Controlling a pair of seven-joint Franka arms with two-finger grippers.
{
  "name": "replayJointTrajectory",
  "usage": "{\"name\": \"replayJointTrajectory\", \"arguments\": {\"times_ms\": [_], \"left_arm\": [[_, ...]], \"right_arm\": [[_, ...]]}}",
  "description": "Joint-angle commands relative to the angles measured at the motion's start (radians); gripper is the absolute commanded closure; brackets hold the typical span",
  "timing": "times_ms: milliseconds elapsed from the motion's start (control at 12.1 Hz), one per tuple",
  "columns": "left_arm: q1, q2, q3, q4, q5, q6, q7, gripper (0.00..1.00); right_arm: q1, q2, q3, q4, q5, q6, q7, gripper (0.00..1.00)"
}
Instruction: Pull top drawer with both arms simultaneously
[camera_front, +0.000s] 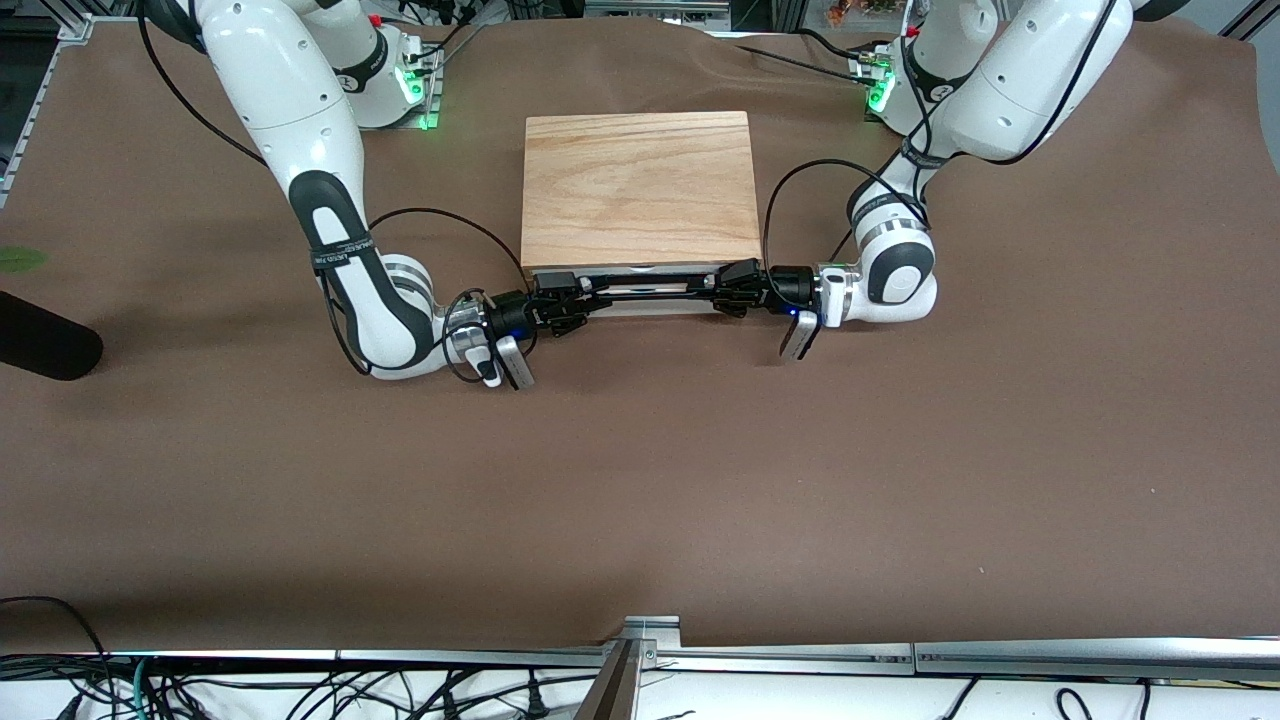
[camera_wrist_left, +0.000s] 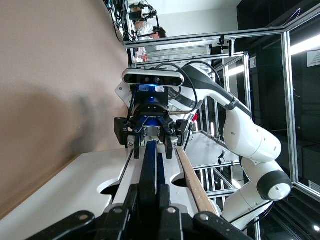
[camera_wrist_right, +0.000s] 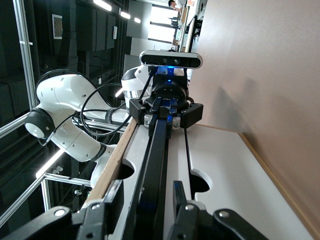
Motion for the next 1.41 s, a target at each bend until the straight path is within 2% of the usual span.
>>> {"name": "replayJointTrajectory", "arguments": {"times_ms": [0,249,580,663,1327], "left_arm": [[-0.017,0.002,-0.003,-0.025,-0.018,0.023,0.054,1.00],[-0.016,0.003,-0.003,-0.023,-0.018,0.023,0.052,1.00],[-0.015,0.002,0.001,-0.023,-0.016,0.023,0.032,1.00],[-0.015,0.002,0.001,-0.023,-0.016,0.023,0.032,1.00],[-0.012,0.002,0.005,-0.014,-0.015,0.023,-0.001,1.00]], "right_arm": [[-0.011,0.000,0.002,-0.027,0.022,-0.036,-0.041,0.53],[-0.028,0.012,0.001,-0.027,0.014,-0.053,-0.057,0.55],[-0.028,0.013,0.001,-0.025,0.014,-0.050,-0.057,0.67],[-0.028,0.013,0.001,-0.025,0.014,-0.050,-0.057,0.77],[-0.031,0.032,-0.004,0.002,0.025,-0.027,-0.040,0.79]]}}
